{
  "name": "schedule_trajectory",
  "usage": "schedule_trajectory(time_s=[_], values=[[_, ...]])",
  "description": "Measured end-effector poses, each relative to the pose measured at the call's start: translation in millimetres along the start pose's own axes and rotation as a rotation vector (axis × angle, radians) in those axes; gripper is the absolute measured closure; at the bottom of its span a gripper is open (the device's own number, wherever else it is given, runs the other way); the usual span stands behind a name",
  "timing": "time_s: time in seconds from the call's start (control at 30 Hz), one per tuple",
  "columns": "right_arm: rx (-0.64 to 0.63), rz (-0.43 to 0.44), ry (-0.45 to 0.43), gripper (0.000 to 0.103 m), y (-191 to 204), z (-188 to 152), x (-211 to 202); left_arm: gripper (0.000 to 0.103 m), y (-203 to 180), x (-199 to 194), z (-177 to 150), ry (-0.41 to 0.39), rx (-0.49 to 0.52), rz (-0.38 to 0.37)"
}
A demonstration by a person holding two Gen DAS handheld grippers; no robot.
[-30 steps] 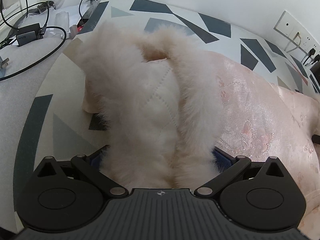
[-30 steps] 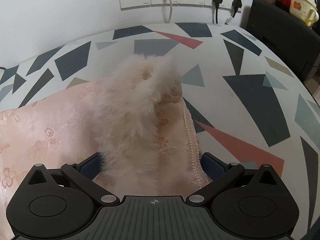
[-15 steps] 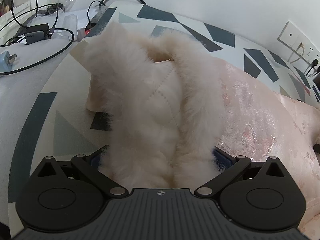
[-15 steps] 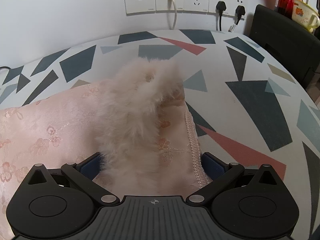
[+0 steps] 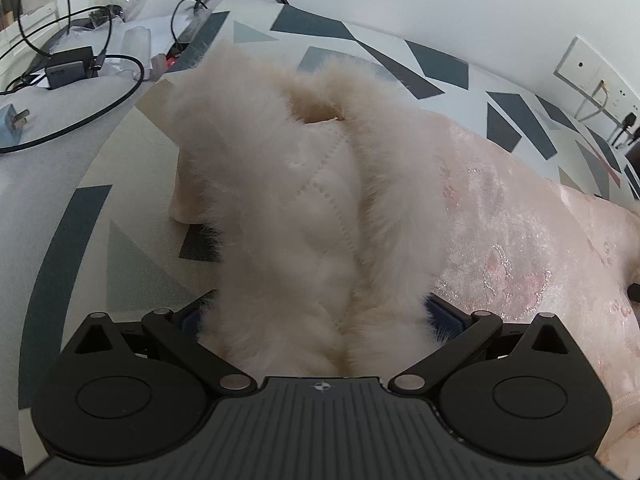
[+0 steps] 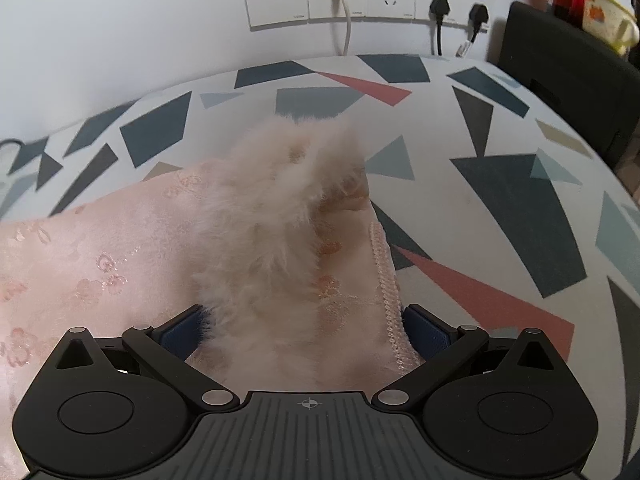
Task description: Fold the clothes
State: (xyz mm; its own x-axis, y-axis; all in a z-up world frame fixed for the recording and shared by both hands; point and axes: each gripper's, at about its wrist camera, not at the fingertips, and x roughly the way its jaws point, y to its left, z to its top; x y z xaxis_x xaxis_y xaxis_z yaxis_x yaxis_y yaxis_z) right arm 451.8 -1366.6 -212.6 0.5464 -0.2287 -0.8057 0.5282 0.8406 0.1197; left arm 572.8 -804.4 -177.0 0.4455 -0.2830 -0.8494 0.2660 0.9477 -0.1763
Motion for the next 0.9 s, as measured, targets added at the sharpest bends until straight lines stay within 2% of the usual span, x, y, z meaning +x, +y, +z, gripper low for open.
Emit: schedule_trajectory(time_s=[0.13,0.23,0.4,0.5,0.63,0.77,0.9], values=[[0.025,0.042,-0.016,0.001,-12.4,-3.2,-5.1,0.000,2.4,-0.3,2.1,0.027,0.021,-0.017],[0.004,0.022,-0.021,0.001,-8.3,-6.3,-5.1,0.000,0.7,-0.2,3.0,0.048,0.016,-0.006],[-0.055,-0.002,-0.005,0.001,6.6,-5.6,-0.7,0.000,-1.2,-0.4,-0.2,0.024,0.026,-0.001],[-0.099,0.039,0.009,0.001,16.7,-4.3,1.0,0.000,-0.2,-1.3,-3.7,-0.005,0.038,-0.013],[-0.165,0.084,0.024,0.001,30.8,-4.3,1.2,0.000,6.6,-4.3,-1.4,0.020,0.045,-0.040],[-0.080,0.087,0.032,0.001,19.6,3.4,-1.4,0.000,20.5,-10.1,-4.6,0.052,0.034,-0.088],[0.016,0.060,0.017,0.001,5.2,3.7,-1.4,0.000,19.7,-9.8,-5.0,0.071,0.036,-0.080]])
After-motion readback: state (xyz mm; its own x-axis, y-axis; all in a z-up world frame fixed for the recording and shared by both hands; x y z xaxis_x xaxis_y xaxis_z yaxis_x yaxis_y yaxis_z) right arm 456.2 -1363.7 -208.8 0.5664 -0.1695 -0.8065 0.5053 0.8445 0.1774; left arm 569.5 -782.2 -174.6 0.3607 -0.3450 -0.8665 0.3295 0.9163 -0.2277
